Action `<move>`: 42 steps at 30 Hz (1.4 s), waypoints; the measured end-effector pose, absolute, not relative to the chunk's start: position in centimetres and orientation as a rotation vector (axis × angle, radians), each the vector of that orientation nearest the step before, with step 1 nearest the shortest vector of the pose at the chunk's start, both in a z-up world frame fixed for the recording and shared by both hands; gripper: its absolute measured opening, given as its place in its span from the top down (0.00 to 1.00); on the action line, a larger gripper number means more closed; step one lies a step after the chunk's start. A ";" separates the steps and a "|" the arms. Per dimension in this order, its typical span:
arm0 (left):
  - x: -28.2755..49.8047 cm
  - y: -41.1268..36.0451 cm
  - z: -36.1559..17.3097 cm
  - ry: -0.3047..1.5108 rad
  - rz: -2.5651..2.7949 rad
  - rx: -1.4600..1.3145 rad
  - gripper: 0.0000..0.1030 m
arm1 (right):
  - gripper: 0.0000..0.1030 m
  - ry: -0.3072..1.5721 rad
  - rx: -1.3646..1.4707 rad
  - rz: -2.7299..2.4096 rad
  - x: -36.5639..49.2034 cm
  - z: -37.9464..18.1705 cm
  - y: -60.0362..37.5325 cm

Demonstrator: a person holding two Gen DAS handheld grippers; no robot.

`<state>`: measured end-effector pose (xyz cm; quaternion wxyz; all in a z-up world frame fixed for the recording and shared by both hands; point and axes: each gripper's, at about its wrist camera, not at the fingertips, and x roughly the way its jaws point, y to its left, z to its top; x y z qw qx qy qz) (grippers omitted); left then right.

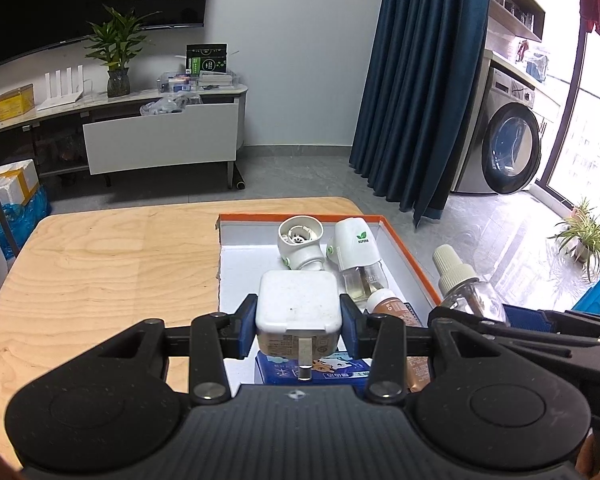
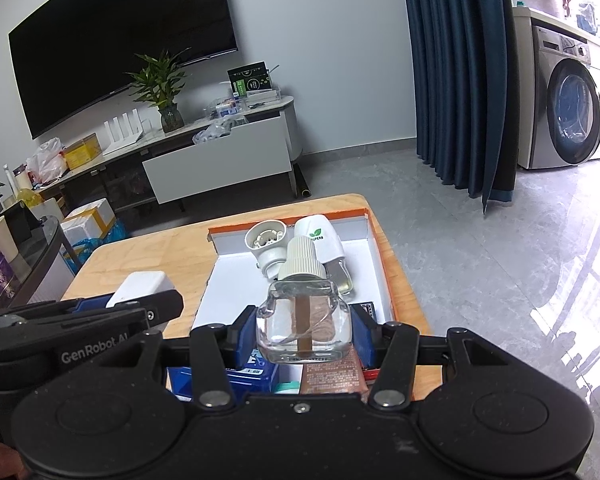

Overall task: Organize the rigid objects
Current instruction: 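Carry the glass bottle and white charger over the tray with both tools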

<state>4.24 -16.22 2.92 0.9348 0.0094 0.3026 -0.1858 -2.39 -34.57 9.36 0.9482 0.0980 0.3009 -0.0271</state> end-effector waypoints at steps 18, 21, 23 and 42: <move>4.8 -16.1 2.5 0.635 -0.377 0.015 0.59 | 0.42 0.644 0.199 -0.045 -1.7 8.5 -34.1; 4.9 -16.0 2.5 0.636 -0.377 0.015 0.59 | 0.42 0.648 0.198 -0.043 -1.6 8.4 -34.1; 4.9 -16.0 2.4 0.635 -0.376 0.015 0.59 | 0.42 0.652 0.198 -0.043 -1.6 8.3 -34.1; 5.3 -16.1 2.2 0.641 -0.375 0.018 0.59 | 0.42 0.679 0.203 -0.037 -0.9 7.3 -34.0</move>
